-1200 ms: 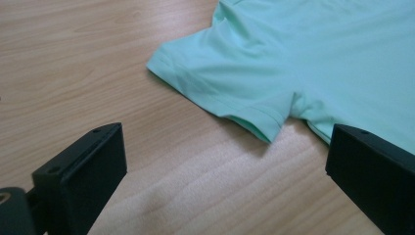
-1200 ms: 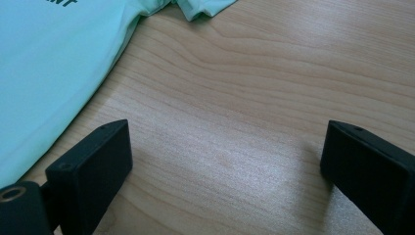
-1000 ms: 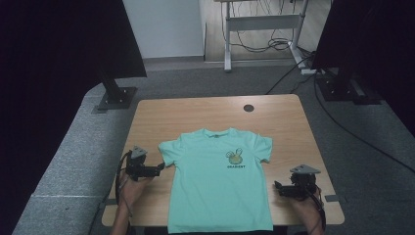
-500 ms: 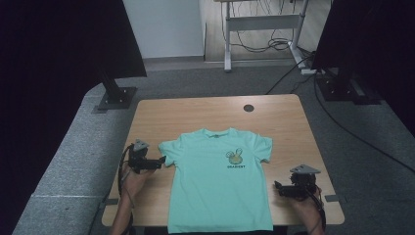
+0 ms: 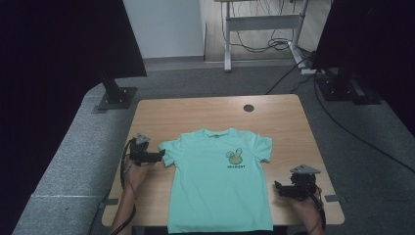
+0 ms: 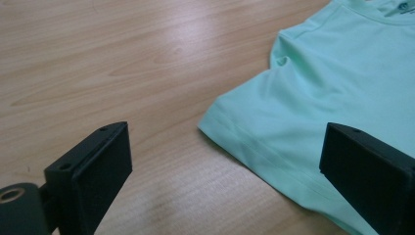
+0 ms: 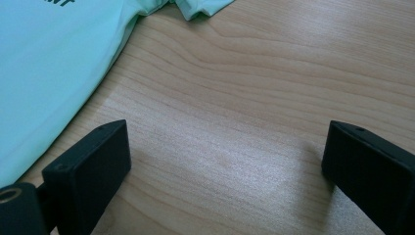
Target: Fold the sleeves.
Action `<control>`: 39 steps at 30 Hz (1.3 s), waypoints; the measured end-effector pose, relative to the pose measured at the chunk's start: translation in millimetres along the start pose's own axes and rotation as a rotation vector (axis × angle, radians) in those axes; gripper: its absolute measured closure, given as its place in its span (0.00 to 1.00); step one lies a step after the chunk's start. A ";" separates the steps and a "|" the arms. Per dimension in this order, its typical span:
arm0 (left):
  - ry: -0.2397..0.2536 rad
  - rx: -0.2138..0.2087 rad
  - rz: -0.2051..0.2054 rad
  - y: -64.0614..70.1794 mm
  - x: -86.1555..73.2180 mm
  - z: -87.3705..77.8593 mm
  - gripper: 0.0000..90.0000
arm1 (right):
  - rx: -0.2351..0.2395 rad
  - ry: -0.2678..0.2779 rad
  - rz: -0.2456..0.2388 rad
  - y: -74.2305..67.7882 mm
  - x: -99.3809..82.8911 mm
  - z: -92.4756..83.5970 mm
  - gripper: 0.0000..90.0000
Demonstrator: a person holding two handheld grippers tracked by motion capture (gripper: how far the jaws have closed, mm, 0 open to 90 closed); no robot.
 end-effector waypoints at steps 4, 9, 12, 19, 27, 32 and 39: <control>-0.004 0.017 0.010 -4.5 4.1 4.4 0.08 | 0.000 -0.001 0.001 -0.1 0.2 0.3 0.03; -0.014 0.030 0.015 -8.6 6.4 12.7 0.09 | 0.000 -0.001 0.001 -0.1 0.2 0.3 0.03; -0.020 0.043 0.017 -11.5 7.0 17.1 0.10 | 0.000 -0.001 0.001 0.0 0.2 0.3 0.03; -0.013 0.061 -0.009 -20.2 10.5 22.3 0.13 | 0.000 -0.001 0.001 -0.1 0.2 0.3 0.03; -0.029 0.087 -0.020 -27.8 11.3 29.7 0.14 | 0.000 -0.001 0.001 -0.1 0.3 0.3 0.03; -0.052 0.097 -0.020 -29.5 7.4 36.3 0.15 | 0.000 -0.001 0.000 -0.1 0.3 0.3 0.03; -0.065 0.079 -0.024 -30.2 4.8 40.2 0.16 | 0.000 -0.001 0.001 -0.1 0.2 0.3 0.03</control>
Point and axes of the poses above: each handheld gripper's, and its own axes: z roughly forward along the jaws, x roughly out of its top, y roughly to its right, the point moved 9 cm from there along z, roughly forward along the jaws, and after that the axes turned 8 degrees about -y, right-handed, at the moved point
